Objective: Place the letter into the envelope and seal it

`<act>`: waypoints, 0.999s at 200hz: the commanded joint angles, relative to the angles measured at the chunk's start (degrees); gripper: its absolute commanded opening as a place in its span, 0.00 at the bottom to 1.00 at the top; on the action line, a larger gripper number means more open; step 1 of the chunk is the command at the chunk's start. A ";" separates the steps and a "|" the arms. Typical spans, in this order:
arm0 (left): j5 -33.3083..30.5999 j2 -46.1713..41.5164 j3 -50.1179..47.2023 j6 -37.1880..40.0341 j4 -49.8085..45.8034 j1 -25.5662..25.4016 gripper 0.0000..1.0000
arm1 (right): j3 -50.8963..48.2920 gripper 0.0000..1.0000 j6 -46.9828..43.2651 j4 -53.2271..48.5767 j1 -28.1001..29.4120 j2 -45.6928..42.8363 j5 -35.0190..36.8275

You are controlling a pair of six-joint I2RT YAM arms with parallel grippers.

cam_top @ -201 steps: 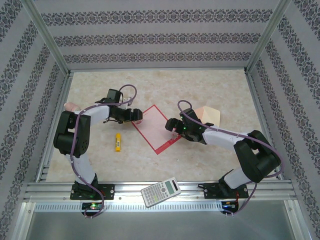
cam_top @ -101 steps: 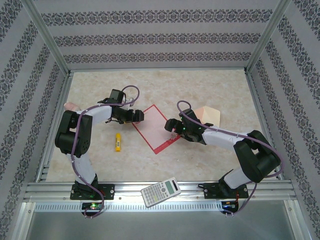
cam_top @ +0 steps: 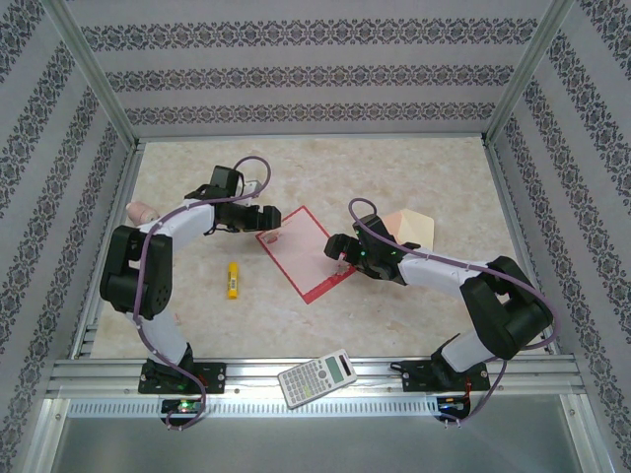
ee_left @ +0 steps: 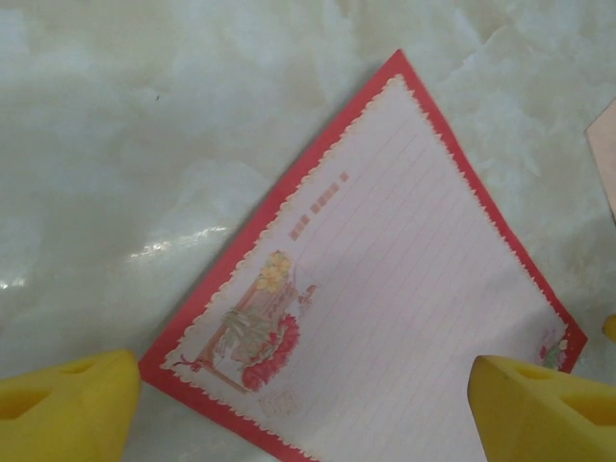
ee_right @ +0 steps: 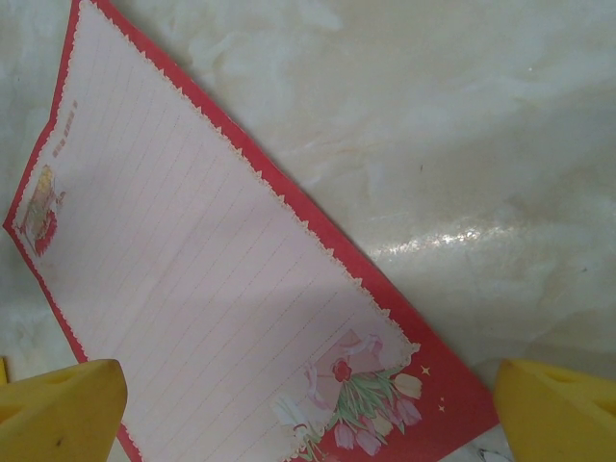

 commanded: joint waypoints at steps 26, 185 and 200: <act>0.22 5.19 2.22 2.49 -3.60 0.60 0.89 | 0.23 0.98 0.96 0.40 0.47 0.44 0.21; 6.53 5.11 0.63 3.04 -3.03 0.62 0.79 | 0.30 0.98 1.37 0.75 0.69 1.61 0.14; 7.26 4.89 0.50 2.72 -2.62 0.55 0.76 | 0.20 0.98 1.42 0.76 0.74 1.54 0.18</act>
